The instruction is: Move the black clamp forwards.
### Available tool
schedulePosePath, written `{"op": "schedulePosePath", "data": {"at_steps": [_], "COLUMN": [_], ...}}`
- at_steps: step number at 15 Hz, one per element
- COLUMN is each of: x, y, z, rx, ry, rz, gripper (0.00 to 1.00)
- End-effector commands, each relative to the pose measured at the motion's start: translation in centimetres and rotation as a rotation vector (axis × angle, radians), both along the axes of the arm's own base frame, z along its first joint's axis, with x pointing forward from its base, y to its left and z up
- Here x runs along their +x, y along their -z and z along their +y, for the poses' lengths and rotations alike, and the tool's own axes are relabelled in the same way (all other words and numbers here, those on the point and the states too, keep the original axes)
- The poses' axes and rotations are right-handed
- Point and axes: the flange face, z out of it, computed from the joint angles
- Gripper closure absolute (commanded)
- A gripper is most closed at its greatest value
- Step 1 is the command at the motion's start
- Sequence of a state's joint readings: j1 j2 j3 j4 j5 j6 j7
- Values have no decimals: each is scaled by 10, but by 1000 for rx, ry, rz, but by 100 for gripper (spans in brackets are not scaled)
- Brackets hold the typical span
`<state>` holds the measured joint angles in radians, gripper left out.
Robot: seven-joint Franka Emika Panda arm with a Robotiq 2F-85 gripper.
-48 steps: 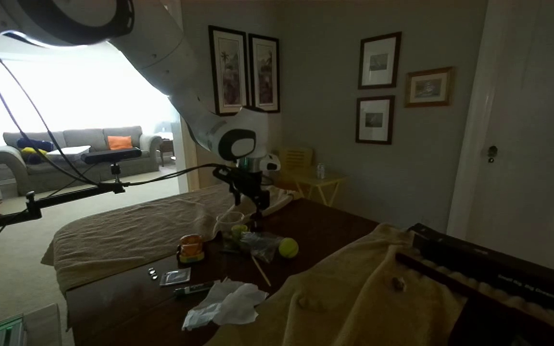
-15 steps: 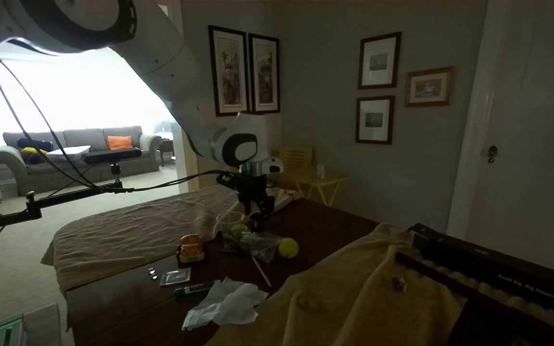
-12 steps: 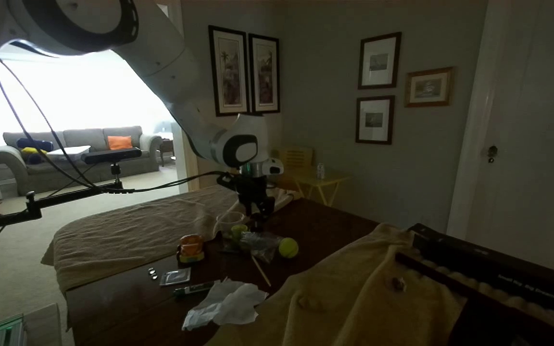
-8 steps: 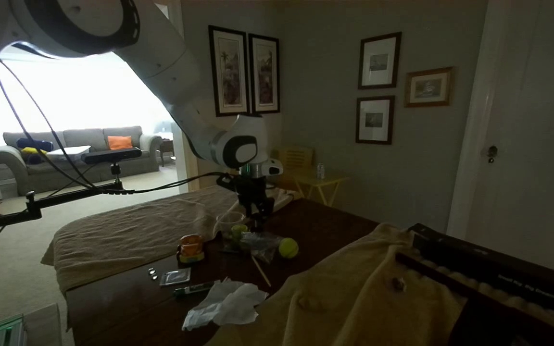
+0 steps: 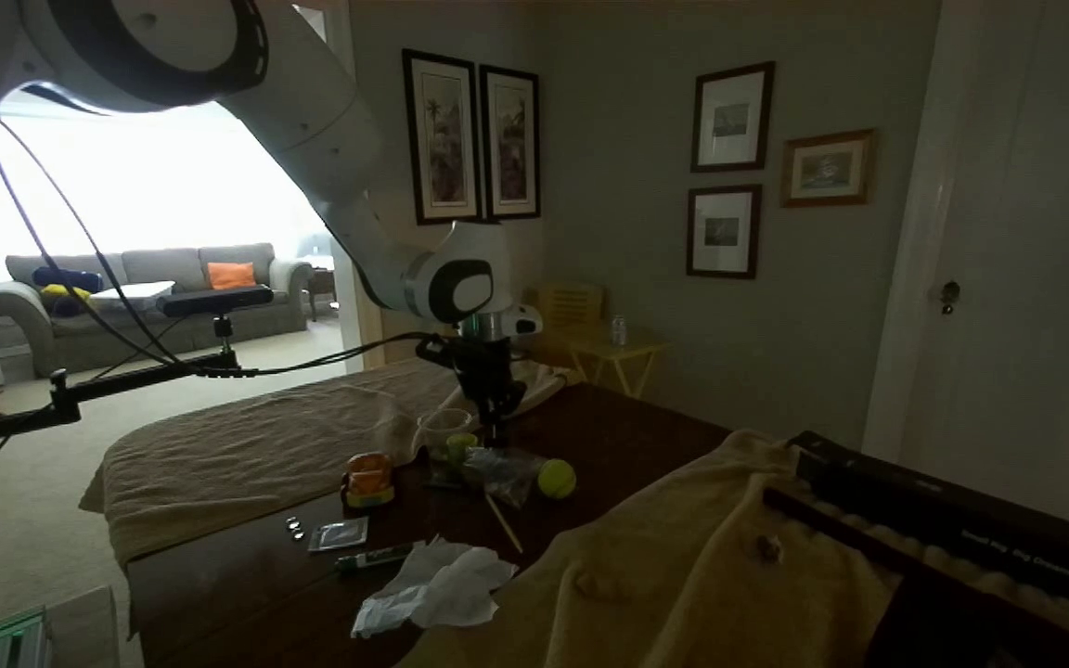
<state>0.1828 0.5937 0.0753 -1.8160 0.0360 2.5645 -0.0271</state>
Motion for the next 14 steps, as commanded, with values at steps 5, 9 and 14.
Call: {"op": "schedulePosePath", "data": {"at_steps": [5,9,14], "x": [2,6,13], "y": [-6,-9,-7], "z": [3,-3,-13], "rx": [-117,-144,-113], "ry": [-144,-317,-540], "rz": [12,81,140], "gripper": [89,89,89]}}
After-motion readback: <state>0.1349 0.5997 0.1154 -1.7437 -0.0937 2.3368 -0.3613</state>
